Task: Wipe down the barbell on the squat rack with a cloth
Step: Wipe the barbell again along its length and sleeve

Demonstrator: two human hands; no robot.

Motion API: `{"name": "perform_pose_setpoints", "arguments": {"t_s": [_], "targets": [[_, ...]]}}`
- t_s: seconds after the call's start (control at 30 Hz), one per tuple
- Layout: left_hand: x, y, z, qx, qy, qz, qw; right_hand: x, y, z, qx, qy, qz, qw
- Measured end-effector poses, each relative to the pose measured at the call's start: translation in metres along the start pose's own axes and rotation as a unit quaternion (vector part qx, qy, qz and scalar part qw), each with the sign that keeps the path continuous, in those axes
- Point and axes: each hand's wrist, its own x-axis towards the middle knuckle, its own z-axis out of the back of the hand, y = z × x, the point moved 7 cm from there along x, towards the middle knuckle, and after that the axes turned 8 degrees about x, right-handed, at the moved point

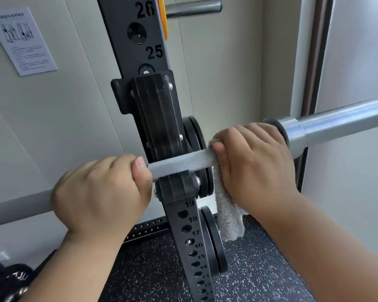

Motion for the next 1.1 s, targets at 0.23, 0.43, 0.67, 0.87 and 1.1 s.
{"name": "perform_pose_setpoints", "arguments": {"t_s": [0.23,0.43,0.67,0.87,1.1], "targets": [[-0.005,0.004,0.001,0.007,-0.019,-0.02,1.0,0.03,0.01,-0.012,-0.101,0.122,0.0,0.987],[0.004,0.008,-0.005,0.006,0.148,0.011,0.989,0.026,0.012,-0.008,-0.057,0.02,-0.009,0.998],[0.022,0.026,-0.036,-0.015,0.424,0.03,0.905,0.0,0.009,-0.009,-0.043,-0.022,0.051,0.998],[0.013,0.022,-0.016,0.05,0.231,0.043,0.971,0.049,0.02,-0.008,-0.084,0.226,0.036,0.97],[0.002,0.014,-0.008,0.006,0.184,0.005,0.983,0.022,0.006,-0.007,-0.078,0.095,-0.004,0.992]]}}
